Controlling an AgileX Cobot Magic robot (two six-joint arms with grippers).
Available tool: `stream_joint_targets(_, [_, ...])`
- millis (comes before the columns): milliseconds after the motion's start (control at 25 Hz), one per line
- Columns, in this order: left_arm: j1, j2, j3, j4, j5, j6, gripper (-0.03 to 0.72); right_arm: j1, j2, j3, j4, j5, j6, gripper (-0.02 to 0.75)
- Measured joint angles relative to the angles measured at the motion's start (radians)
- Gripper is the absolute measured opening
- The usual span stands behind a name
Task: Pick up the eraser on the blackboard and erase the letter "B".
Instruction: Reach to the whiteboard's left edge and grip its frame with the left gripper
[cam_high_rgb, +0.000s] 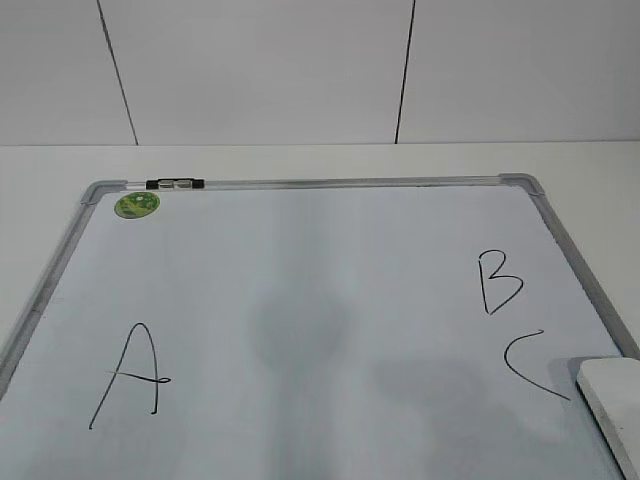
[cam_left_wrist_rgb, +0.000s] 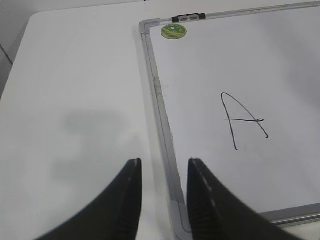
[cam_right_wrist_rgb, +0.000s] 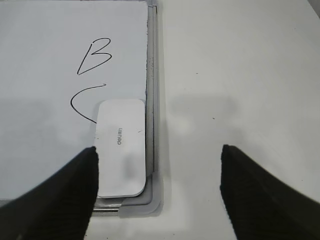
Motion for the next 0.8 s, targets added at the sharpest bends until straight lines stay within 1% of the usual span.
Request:
stream_joint_targets(360, [0.000, 0.000, 0.000, 0.000, 0.000, 0.000, 0.235, 0.000, 0.000, 0.000, 0.000, -0.001, 0.000, 0.585])
stream_joint_targets(800, [0.000, 0.000, 0.000, 0.000, 0.000, 0.000, 0.235, 0.000, 0.000, -0.014, -0.028, 0.000, 0.000, 0.585])
